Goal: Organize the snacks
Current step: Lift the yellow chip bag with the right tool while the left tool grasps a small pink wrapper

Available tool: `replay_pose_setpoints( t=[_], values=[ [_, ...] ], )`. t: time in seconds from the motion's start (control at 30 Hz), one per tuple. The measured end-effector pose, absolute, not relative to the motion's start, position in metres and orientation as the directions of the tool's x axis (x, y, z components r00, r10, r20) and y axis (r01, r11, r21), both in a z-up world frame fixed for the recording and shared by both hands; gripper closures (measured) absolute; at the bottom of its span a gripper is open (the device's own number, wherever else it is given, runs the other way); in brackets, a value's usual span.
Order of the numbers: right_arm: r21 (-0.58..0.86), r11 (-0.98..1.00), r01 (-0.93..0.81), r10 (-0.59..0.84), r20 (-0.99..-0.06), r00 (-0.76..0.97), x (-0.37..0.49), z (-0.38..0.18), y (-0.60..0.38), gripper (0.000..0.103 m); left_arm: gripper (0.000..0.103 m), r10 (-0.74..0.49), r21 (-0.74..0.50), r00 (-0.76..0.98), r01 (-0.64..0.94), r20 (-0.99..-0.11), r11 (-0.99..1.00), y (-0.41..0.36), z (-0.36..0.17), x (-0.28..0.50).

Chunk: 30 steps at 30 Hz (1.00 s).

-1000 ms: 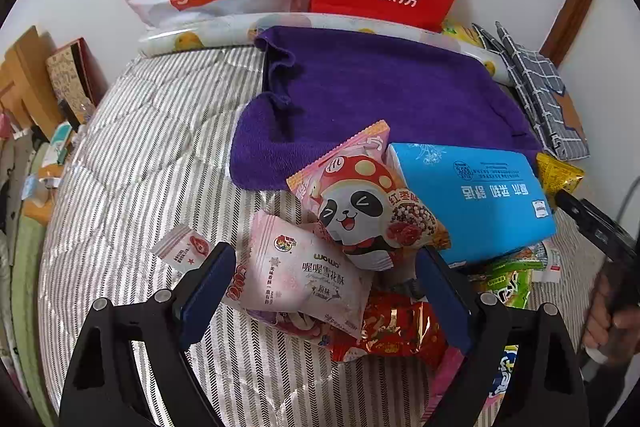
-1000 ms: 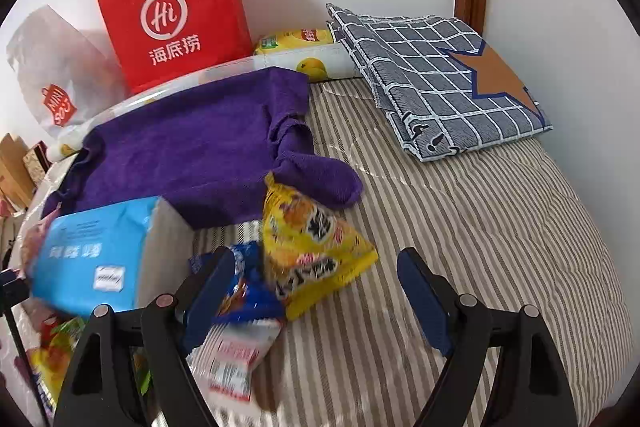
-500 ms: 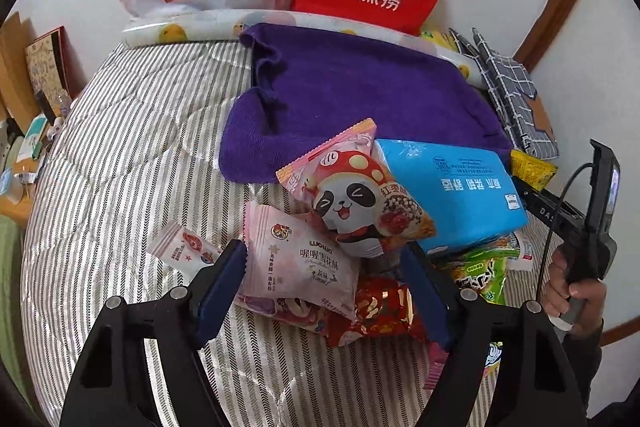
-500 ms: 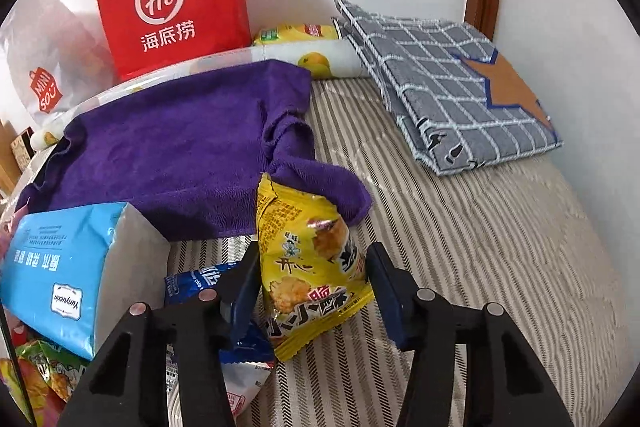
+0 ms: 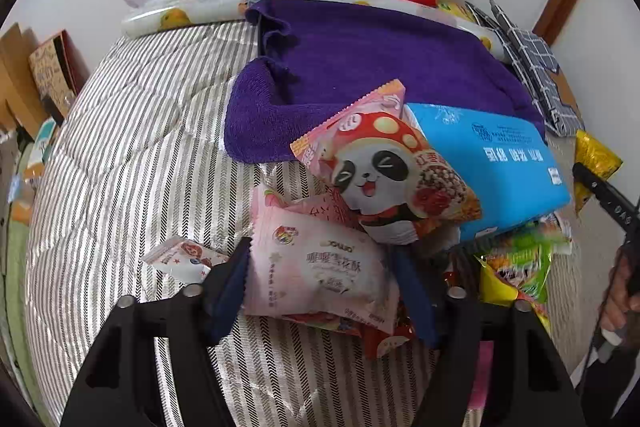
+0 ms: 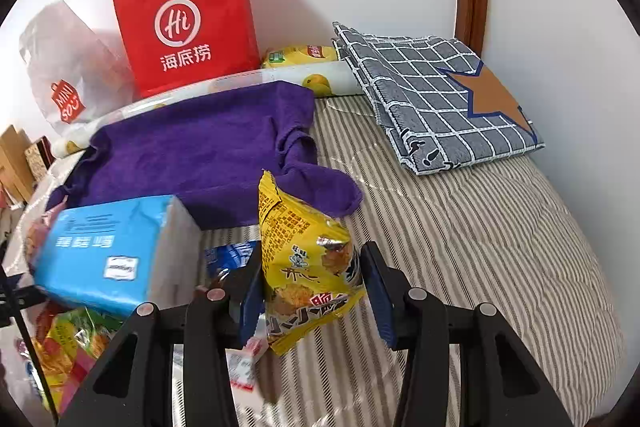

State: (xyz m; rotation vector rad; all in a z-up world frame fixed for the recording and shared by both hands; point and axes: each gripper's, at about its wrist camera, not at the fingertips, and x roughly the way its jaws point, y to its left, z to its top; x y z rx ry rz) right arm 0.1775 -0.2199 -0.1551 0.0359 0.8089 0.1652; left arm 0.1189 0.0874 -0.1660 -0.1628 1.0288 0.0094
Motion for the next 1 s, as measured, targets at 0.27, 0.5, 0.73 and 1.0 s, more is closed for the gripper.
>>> replay_pose_setpoints(
  t=[0.27,0.5,0.73,1.0],
  values=[
    [0.074,0.988,-0.135,0.147,-0.716,0.683,0.158,-0.147,-0.213,0.059,0.064,-0.110,-0.168,0.538,-0.060,-0.836,0.984,0.095,-0.164,0.104],
    [0.093,0.986,-0.139,0.163,-0.713,0.682,0.142,-0.140,-0.210,0.059,0.080,-0.210,-0.292,0.573,-0.053,-0.792,0.955,0.109,-0.156,0.086],
    [0.088,0.983,-0.161,0.175,-0.712,0.680,0.130,-0.137,-0.202,0.059,0.081,-0.219,-0.293,0.599,-0.027,-0.770,0.956,0.104,-0.146,0.072],
    [0.093,0.982,-0.164,0.181,-0.708,0.683,0.120,-0.131,-0.201,0.059,0.081,-0.206,-0.262,0.582,-0.012,-0.787,0.965,0.094,-0.152,0.069]
  ],
)
